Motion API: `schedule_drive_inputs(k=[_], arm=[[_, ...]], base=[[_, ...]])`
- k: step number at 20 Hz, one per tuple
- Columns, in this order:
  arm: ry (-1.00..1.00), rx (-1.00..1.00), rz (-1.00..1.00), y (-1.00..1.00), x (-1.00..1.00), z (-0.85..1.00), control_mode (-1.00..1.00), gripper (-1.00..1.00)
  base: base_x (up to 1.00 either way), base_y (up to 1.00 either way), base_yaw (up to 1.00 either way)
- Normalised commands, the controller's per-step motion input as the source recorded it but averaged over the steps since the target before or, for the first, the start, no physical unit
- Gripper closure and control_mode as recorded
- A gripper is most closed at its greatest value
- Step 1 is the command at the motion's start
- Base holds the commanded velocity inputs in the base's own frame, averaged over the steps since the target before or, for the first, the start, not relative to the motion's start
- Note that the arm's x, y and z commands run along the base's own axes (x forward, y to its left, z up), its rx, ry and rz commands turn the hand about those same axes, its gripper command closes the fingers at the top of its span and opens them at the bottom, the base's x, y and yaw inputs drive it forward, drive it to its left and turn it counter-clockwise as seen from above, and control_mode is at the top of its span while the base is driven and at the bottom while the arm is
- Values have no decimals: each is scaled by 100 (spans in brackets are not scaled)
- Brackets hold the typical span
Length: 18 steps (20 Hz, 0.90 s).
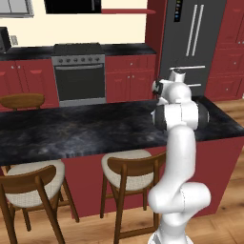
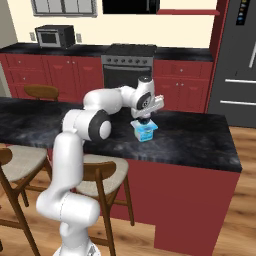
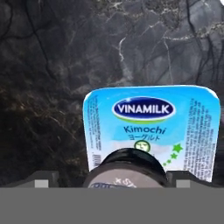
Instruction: Stack the yogurt containers by placing the smaller containers on top of the larger containers.
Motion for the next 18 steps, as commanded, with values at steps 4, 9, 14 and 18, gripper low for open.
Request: schedule_drive_inputs(k=[4, 9, 14, 18], arm=[[-7, 7, -29, 58, -6, 3, -100, -100], [-1, 11, -26, 47, -22, 32, -100, -100], [0, 14, -27, 48, -44, 54, -100, -100], [0, 14, -30, 52, -68, 55, -100, -100]], base=[[0, 0, 0], [0, 0, 0], [0, 0, 0], [0, 0, 0]])
